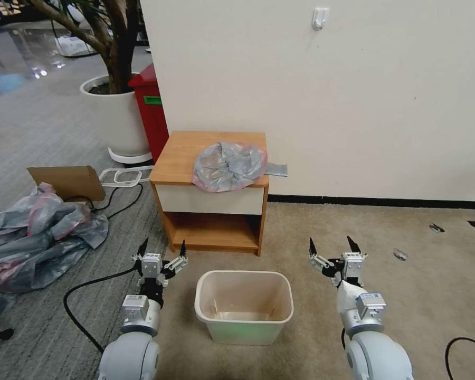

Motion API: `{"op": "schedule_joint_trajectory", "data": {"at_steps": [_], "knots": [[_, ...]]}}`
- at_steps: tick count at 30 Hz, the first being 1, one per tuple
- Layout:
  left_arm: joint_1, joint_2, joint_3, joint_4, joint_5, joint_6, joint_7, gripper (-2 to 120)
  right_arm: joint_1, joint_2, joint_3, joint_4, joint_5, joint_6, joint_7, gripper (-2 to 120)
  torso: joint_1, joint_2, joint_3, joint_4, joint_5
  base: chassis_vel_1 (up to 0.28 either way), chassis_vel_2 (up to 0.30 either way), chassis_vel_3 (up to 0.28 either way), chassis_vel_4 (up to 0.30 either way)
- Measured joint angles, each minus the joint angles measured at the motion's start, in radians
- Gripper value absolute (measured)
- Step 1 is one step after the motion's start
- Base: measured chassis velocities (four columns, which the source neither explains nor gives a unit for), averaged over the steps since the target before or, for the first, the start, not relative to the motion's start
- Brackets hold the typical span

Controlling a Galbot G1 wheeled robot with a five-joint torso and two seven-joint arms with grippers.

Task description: Pick up the garbage bag from the table and place it over the trash can.

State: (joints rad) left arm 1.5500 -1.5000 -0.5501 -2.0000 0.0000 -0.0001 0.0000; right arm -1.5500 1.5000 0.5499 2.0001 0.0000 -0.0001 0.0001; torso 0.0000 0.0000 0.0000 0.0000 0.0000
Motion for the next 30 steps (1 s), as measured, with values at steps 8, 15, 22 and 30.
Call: {"op": "schedule_joint_trajectory", "data": {"at_steps": [8,15,22,30], "knots": [[0.0,0.0,0.0,0.0,0.0,0.0,0.0,100,0.0,0.0,0.0,0.0,0.0,0.0,0.0,100,0.0,0.0,0.0,0.0,0.0,0.0,0.0,0.0,0.0],[0.0,0.0,0.0,0.0,0.0,0.0,0.0,100,0.0,0.0,0.0,0.0,0.0,0.0,0.0,100,0.0,0.0,0.0,0.0,0.0,0.0,0.0,0.0,0.0],[0.0,0.0,0.0,0.0,0.0,0.0,0.0,100,0.0,0.0,0.0,0.0,0.0,0.0,0.0,100,0.0,0.0,0.0,0.0,0.0,0.0,0.0,0.0,0.0],[0.0,0.0,0.0,0.0,0.0,0.0,0.0,100,0.0,0.0,0.0,0.0,0.0,0.0,0.0,100,0.0,0.0,0.0,0.0,0.0,0.0,0.0,0.0,0.0]]}}
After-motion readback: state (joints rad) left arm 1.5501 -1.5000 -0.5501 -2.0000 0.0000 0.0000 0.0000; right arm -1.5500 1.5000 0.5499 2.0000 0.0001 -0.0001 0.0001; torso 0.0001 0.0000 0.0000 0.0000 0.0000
